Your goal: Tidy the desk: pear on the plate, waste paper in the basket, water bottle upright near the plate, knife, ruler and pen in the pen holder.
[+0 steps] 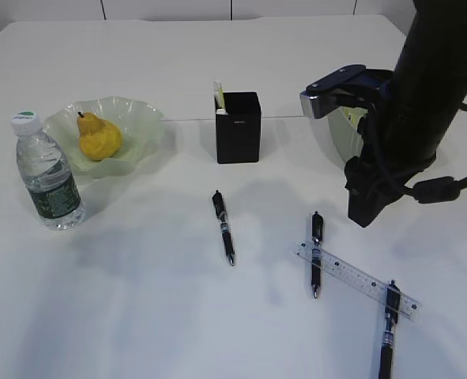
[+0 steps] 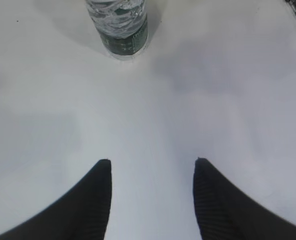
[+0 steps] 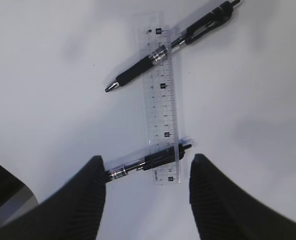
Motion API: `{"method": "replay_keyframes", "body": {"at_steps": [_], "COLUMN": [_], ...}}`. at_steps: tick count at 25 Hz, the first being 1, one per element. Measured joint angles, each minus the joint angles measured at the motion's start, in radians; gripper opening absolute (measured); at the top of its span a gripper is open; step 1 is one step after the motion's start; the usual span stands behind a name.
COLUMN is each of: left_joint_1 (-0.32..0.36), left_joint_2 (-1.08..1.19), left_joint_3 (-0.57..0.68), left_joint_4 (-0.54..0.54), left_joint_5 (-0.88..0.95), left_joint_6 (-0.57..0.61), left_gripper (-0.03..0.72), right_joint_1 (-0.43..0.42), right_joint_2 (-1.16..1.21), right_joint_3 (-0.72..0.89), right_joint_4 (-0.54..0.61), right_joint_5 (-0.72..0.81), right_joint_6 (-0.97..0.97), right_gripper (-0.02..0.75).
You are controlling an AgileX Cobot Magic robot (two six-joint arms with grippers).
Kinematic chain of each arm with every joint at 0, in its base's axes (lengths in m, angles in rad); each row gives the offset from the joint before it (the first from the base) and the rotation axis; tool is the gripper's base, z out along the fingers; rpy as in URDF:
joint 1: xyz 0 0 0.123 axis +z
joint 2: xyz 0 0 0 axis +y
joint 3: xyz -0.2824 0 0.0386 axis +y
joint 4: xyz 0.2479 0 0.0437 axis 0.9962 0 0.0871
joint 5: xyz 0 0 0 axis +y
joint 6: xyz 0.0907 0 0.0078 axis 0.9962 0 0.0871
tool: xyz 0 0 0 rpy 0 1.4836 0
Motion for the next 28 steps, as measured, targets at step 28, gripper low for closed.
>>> {"method": "replay_keyframes", "body": {"at_steps": [28], "left_joint_1": [0.0], "left_joint_2": [0.0], "left_joint_3": [0.0], "left_joint_4": [0.025], "left_joint_5": [0.01], "left_joint_6": [0.0], "left_gripper": [0.363], "right_joint_1": [0.0], "right_joint_2": [0.205], "right_joint_3": [0.0], "right_joint_4": [-0.038], "right_joint_5": [-0.111], "right_joint_6": [0.035], "right_gripper": [0.48]}}
